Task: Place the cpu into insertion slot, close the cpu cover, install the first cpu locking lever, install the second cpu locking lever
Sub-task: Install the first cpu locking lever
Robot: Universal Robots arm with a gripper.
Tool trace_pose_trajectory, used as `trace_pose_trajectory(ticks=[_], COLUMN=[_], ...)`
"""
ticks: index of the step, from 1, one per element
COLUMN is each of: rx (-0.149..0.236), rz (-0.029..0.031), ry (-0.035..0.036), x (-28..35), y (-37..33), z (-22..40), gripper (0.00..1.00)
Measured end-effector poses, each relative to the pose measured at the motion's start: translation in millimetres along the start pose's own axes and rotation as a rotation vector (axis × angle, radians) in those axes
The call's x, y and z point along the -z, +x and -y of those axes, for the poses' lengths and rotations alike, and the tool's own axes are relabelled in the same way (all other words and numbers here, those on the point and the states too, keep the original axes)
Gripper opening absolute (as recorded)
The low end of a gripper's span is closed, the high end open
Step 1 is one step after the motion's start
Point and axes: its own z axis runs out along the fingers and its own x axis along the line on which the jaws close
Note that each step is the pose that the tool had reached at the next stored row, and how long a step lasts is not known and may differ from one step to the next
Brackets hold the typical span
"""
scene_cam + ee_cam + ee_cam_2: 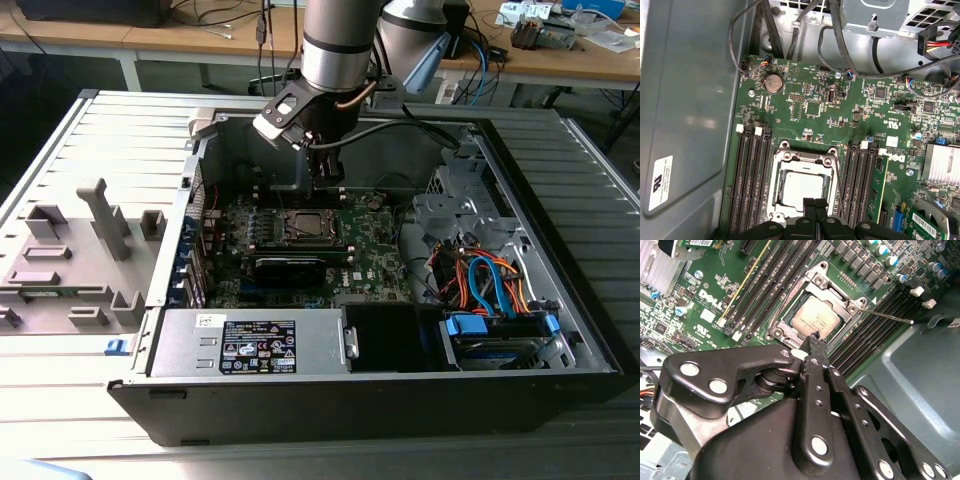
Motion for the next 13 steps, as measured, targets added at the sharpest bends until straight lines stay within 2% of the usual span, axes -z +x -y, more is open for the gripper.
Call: trace_pose_trajectory(ticks=[13], rx=[0.016], rz=[0.0009], ry=[-0.0003], x=[0.0], y=[0.0], z=[0.0], gripper=[0.11])
